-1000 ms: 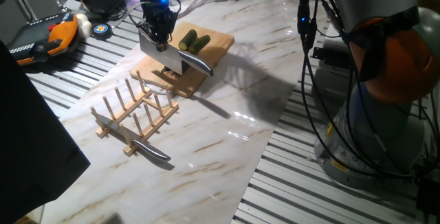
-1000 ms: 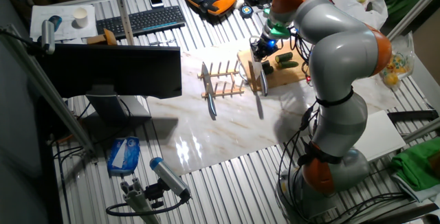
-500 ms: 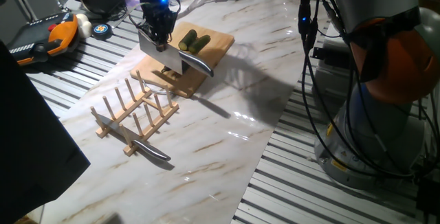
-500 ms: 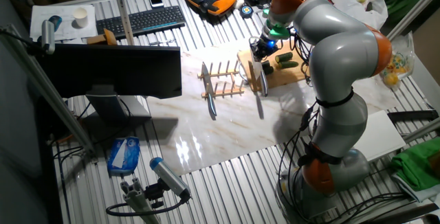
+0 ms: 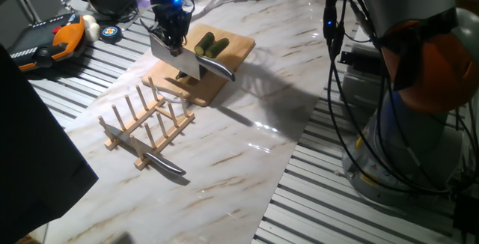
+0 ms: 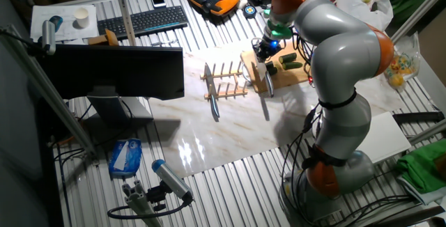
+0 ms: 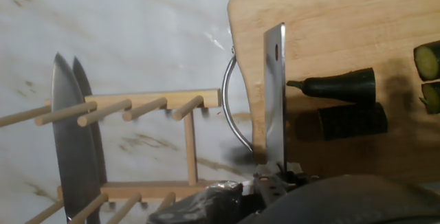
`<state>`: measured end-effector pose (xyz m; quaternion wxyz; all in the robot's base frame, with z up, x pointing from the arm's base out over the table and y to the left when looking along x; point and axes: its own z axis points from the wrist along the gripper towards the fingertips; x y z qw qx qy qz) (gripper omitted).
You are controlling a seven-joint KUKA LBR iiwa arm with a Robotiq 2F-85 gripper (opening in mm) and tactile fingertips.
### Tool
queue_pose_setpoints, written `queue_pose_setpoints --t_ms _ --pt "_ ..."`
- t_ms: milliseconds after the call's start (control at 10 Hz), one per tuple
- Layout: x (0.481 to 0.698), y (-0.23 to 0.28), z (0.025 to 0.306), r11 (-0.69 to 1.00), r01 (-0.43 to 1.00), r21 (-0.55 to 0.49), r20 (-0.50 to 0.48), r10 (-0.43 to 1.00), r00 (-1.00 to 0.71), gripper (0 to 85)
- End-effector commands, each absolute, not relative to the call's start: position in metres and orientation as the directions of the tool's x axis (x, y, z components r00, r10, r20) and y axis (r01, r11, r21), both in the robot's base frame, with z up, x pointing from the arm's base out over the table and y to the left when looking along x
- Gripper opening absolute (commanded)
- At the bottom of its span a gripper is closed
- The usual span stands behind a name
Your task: Cut the cucumber into segments
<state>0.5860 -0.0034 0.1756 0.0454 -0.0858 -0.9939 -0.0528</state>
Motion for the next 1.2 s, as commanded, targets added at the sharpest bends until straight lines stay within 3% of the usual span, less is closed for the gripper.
queue_pose_setpoints --t_ms 0,700,1100 --pt "0.586 -0.003 0.176 0.979 0.182 0.090 0.099 0.173 -0.980 0.7" --pt "0.586 -0.002 0.176 0.953 0.294 0.077 0.123 0.284 -0.951 0.7" --pt "0.588 0.029 0.190 0.944 0.319 0.087 0.137 0.305 -0.942 0.7"
